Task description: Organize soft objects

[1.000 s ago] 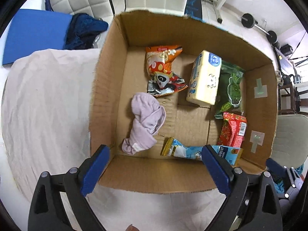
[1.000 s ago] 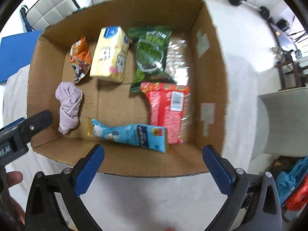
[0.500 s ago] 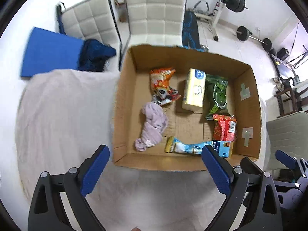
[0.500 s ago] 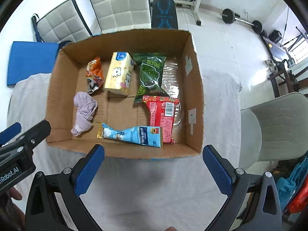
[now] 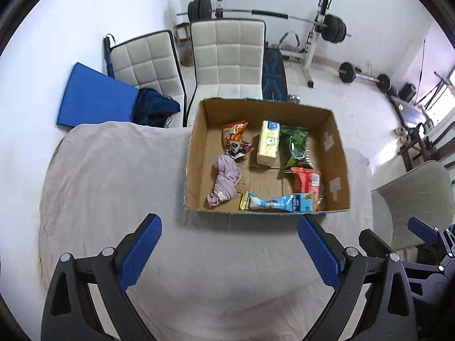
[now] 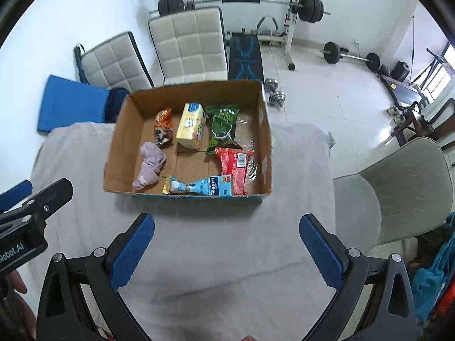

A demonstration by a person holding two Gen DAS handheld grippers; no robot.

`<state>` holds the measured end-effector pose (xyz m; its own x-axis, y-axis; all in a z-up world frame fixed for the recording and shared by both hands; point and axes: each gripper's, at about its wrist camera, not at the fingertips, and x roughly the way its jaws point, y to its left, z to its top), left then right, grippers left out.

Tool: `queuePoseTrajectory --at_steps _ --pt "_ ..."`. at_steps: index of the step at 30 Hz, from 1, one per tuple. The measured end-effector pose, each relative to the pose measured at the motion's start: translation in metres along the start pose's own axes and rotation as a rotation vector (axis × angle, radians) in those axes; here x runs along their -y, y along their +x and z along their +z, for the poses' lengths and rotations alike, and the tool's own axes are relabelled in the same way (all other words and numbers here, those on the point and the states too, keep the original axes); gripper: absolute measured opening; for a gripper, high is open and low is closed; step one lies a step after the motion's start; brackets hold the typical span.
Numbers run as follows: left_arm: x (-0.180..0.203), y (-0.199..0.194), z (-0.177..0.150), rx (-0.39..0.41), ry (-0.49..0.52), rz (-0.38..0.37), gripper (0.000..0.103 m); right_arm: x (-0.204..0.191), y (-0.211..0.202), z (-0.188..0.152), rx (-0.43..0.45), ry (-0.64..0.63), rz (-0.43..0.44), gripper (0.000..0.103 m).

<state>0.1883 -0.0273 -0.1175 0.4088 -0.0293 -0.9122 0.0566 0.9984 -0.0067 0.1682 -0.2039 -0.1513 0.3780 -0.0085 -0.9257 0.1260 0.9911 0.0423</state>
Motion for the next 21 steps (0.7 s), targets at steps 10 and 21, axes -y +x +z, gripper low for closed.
queuePoseTrajectory --at_steps 10,21 --pt "0.005 -0.088 -0.032 0.075 0.008 -0.057 0.098 0.016 -0.116 -0.038 0.119 0.005 0.038 0.103" --pt "0.002 -0.154 -0.063 0.149 0.014 -0.034 0.098 0.002 -0.201 -0.084 0.168 -0.032 0.074 0.103"
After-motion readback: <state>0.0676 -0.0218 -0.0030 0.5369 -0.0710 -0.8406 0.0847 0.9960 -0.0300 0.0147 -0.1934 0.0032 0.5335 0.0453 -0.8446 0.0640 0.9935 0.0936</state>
